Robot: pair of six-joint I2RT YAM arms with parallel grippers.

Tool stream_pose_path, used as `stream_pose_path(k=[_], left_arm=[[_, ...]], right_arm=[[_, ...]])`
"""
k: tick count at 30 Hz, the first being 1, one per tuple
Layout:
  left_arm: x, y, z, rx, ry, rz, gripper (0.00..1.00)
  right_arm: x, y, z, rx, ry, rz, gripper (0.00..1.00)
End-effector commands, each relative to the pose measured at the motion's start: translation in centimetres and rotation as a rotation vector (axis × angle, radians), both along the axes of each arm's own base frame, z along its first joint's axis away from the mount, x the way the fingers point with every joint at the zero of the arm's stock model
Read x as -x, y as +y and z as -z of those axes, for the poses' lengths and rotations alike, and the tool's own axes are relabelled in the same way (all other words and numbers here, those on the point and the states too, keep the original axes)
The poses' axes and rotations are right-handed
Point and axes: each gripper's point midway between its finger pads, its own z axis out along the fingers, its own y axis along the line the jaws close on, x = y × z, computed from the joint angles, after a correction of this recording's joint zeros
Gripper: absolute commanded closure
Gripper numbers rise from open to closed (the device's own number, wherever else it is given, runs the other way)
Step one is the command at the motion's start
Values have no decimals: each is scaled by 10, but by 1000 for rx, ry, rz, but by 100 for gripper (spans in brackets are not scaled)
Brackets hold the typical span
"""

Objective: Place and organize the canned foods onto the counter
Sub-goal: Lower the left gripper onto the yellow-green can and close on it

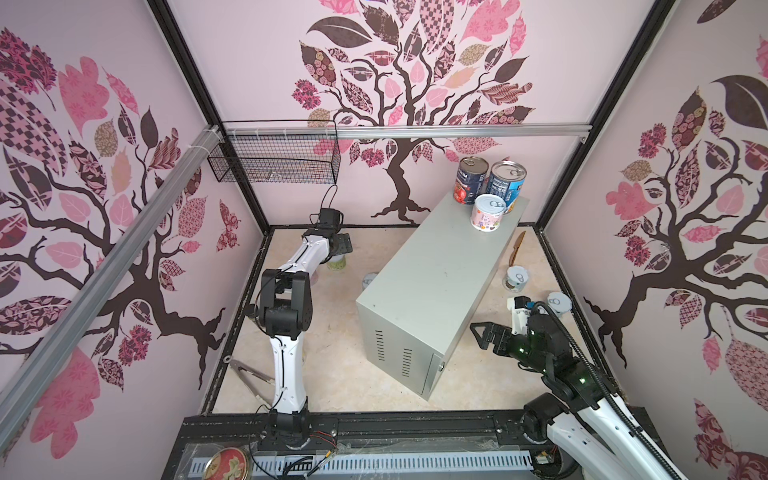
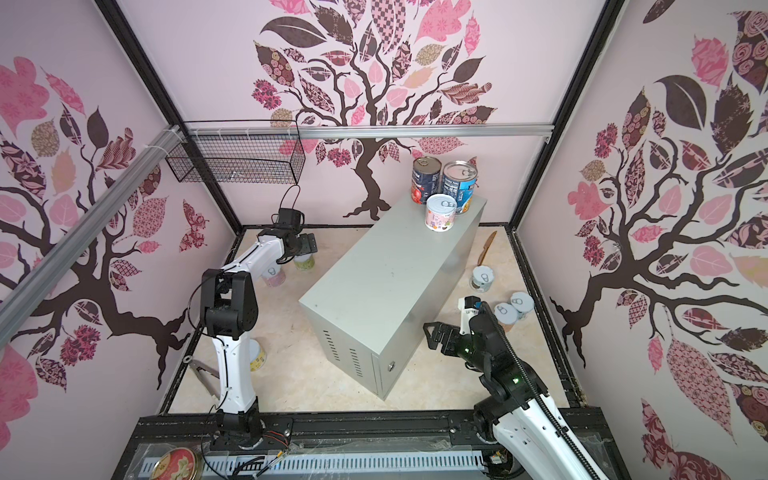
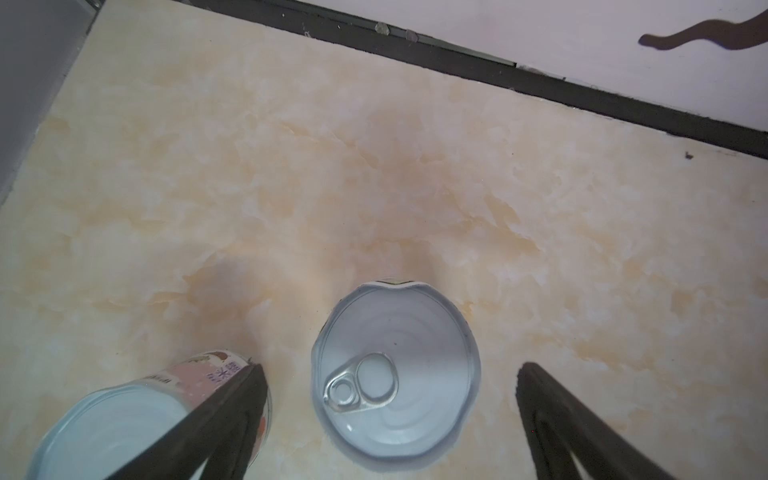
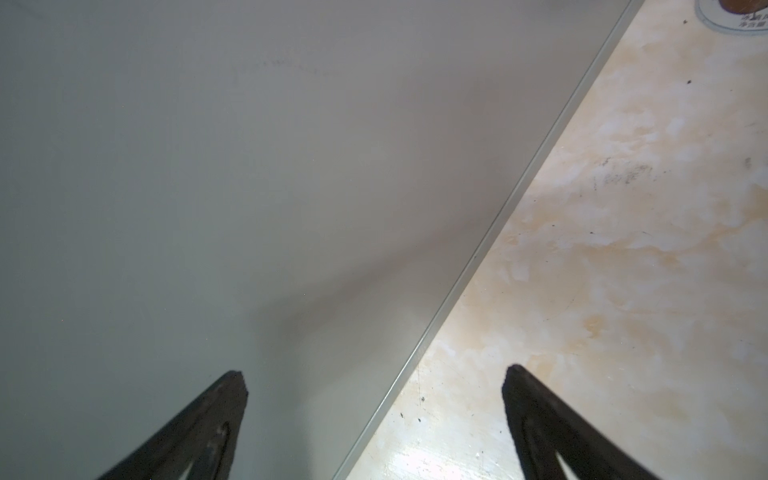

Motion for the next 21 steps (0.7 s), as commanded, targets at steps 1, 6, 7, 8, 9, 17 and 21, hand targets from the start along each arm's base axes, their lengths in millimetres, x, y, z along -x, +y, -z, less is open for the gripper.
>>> stream_pose_path(k=[1, 6, 7, 8, 9, 17, 21], left_arm=[[-14, -5, 1, 32, -37, -3, 2], [-17, -6, 20, 36, -20, 1, 2], [-18, -6, 23, 36, -17, 2, 2], [-17, -7, 27, 36, -9, 1, 2], [-17, -6, 31, 36, -1, -6, 2], [-13, -6, 62, 48, 51, -27, 2], [-14, -5, 67, 46, 60, -35, 3]], right_arm=[[0, 1, -6, 2, -17, -9, 0], [-2, 2, -1, 8, -4, -9, 0], [-2, 2, 0, 9, 0, -10, 0], [-3, 3, 1, 12, 2, -11, 0], [-4, 3, 2, 14, 6, -11, 0], [-9, 2, 9, 28, 7, 3, 0], [-11, 1, 9, 34, 1, 10, 0]])
